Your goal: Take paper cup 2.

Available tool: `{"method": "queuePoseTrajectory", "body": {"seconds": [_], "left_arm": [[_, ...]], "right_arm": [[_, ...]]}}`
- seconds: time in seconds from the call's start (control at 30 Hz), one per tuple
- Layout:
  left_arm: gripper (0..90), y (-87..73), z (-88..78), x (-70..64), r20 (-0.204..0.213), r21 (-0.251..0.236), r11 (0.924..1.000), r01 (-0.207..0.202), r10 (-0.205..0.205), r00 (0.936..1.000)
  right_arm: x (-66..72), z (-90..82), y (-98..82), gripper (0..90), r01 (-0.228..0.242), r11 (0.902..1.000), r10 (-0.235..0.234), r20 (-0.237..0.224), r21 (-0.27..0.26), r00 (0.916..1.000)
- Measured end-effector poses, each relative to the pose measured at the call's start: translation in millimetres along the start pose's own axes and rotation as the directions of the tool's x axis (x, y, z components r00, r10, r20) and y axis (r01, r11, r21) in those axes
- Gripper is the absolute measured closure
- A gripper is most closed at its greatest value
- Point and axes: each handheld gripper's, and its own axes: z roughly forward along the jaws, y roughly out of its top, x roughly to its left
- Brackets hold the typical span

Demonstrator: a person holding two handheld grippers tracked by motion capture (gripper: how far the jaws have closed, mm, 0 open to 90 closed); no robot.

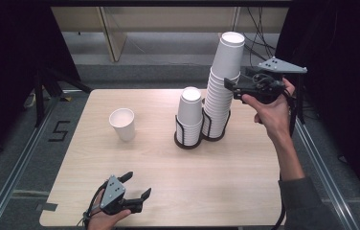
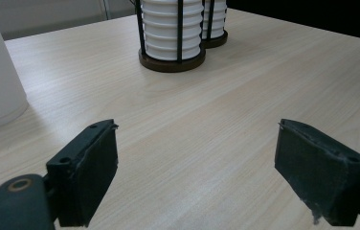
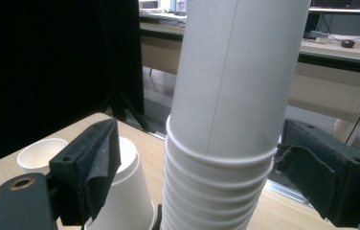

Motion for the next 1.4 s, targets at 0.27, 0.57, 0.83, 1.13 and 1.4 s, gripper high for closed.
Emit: {"method": "queuePoseTrajectory", "body": {"seconds": [0.27, 0.57, 0.83, 1.13, 1.4], "left_arm": [[14.4, 0.1, -0.1, -0.4, 0.003, -0.001, 1.0000, -0.002, 0.002, 1.0000], [14.4, 0.1, 0.2, -0.3, 0.006, -0.008, 1.0000, -0.002, 0.002, 1.0000], [14.4, 0.3, -0.1, -1.1, 0.009, 0.000, 1.0000, -0.007, 0.007, 0.9999], [14.4, -0.2, 0.6, -1.6, 0.016, -0.009, 0.9999, -0.008, 0.009, 0.9998], [14.4, -0.2, 0.7, -1.9, 0.018, -0.005, 0.9999, -0.011, 0.011, 0.9998]], "right_arm": [[-4.9, 17.9, 9.4, 15.6, -0.001, 0.9999, 0.001, 0.021, 0.011, 0.9998], [-10.6, 35.7, 17.8, 15.6, -0.012, 0.9993, 0.010, 0.058, 0.036, 0.9983], [-18.6, 44.5, 22.8, 15.3, -0.049, 0.9987, 0.048, 0.057, 0.017, 0.9972], [-17.1, 54.4, 26.3, 14.7, -0.073, 0.9972, 0.072, 0.061, 0.019, 0.9956], [-16.9, 62.9, 27.2, 13.6, -0.070, 0.9972, 0.068, 0.071, 0.026, 0.9951]]}}
